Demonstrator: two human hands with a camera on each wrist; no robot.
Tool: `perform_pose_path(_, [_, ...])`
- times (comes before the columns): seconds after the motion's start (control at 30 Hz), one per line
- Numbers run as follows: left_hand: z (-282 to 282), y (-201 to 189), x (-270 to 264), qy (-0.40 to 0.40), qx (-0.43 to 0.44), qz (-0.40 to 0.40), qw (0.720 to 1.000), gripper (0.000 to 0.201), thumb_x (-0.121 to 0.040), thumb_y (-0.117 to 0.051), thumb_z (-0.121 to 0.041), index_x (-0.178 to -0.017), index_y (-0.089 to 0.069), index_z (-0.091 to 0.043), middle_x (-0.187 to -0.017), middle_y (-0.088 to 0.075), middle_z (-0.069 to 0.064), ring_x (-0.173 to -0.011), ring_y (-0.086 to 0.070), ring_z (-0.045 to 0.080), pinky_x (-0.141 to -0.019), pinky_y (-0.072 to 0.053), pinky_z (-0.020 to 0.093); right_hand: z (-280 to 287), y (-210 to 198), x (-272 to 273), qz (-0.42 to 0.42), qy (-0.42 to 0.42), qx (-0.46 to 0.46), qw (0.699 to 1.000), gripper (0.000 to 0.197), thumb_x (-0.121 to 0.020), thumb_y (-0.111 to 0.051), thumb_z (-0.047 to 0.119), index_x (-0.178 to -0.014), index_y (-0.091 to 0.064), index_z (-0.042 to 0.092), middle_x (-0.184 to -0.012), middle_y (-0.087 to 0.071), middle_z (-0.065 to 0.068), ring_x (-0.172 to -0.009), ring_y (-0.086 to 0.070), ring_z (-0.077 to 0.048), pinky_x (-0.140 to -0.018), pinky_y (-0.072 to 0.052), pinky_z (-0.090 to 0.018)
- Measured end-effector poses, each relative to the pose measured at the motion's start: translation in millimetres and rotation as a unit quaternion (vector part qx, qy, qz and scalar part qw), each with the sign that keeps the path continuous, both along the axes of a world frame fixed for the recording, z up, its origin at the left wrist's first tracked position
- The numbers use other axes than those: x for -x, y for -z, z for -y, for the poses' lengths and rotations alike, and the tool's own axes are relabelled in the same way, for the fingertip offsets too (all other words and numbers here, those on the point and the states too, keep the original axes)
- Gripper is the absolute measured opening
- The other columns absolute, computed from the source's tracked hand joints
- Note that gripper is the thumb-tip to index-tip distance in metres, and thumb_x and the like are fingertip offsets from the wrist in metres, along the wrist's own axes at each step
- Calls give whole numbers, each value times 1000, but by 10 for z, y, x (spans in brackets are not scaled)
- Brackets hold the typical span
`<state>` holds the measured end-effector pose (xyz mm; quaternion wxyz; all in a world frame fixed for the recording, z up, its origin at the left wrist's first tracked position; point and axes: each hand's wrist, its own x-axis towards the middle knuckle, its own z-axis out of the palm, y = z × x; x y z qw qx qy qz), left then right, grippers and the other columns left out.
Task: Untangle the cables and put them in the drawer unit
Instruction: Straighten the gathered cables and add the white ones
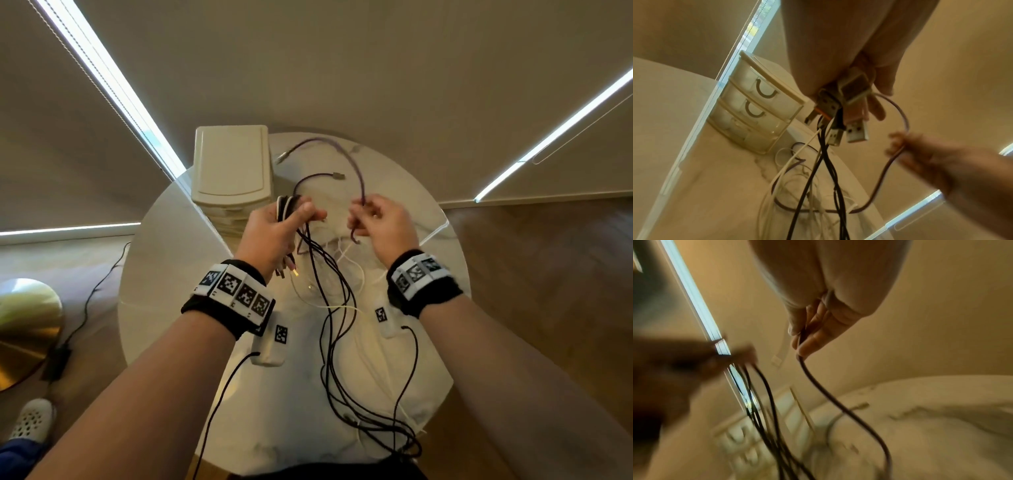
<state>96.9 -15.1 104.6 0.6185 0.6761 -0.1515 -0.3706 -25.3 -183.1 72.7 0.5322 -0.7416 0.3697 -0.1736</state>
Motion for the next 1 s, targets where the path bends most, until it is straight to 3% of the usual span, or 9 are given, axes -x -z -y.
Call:
perform_pose_path(0.07, [-5,18,75,6,-9,-15,1000,35,-97,-71,-16,-129,-65,-3,-120,-75,13,-64,-64,28,-76,-58,52,45,-340,-39,71,13,-41,997,10,-100,-64,15,-106,-69,8,-81,-74,-6,-73,-75,-21,-66,-62,-29])
perform_pose_path(0.17, [50,7,228,58,0,-45,997,48,-94,-72,-4,-140,-58,-2,-134,-70,8,-117,-66,15,-113,-40,43,19,-778,-88,121,-14,-93,988,18,-100,-64,12,-109,-66,-3,-77,-71,-7,-69,-73,-22,-60,-59,-25])
perform_pose_path(0.23, [97,-44,344,123,-2,-43,991,47,-94,-72,-7,-139,-60,-5,-133,-70,8,-105,-66,10,-104,-50,39,-41,-945,-99,148,-26,-120,981,24,-100,-63,12,-114,-63,-6,-79,-70,-9,-71,-73,-22,-61,-59,-24])
perform_pose_path(0.3, [125,-76,435,180,6,-46,983,34,-97,-68,-10,-131,-66,-3,-123,-74,12,-61,-70,5,-65,-59,22,-55,-1016,-126,182,-7,-142,973,24,-101,-63,14,-117,-63,-4,-82,-70,-9,-74,-74,-23,-64,-58,-23])
perform_pose_path(0.37, [128,-91,471,199,16,-23,980,24,-100,-66,-17,-120,-71,-5,-114,-78,11,-45,-47,5,-43,-42,20,-8,-1015,-150,204,23,-163,965,20,-102,-62,19,-114,-65,3,-87,-71,-8,-79,-74,-22,-71,-58,-24])
perform_pose_path(0.6, [145,-232,310,39,54,-27,997,21,-102,-65,-24,-100,-72,-4,-85,-73,12,-45,-43,9,-40,-39,23,-188,-373,171,29,-130,-172,976,41,-92,-63,51,-117,-68,20,-109,-73,-3,-101,-71,-23,-99,-56,-48])
perform_pose_path(0.7, [131,-289,190,40,67,-38,996,36,-102,-64,-29,-115,-65,5,-106,-78,12,-45,-35,14,-37,-37,27,-308,-9,361,-102,-213,-51,970,41,-86,-66,65,-100,-74,27,-97,-77,4,-96,-72,-17,-100,-52,-50])
perform_pose_path(0.9, [119,-358,60,18,79,-27,996,28,-103,-63,-31,-110,-68,-4,-111,-79,10,-52,-28,18,-43,-31,27,-367,417,647,-173,-180,45,967,17,-101,-60,21,-107,-76,24,-108,-70,4,-96,-65,-9,-96,-51,-31])
perform_pose_path(1.0, [98,-296,22,17,49,-5,999,36,-101,-63,-37,-113,-68,-2,-109,-79,7,-51,-31,16,-44,-32,27,-333,188,590,-73,-58,-65,994,14,-101,-62,17,-105,-71,26,-104,-76,-3,-81,-75,-15,-78,-58,-26])
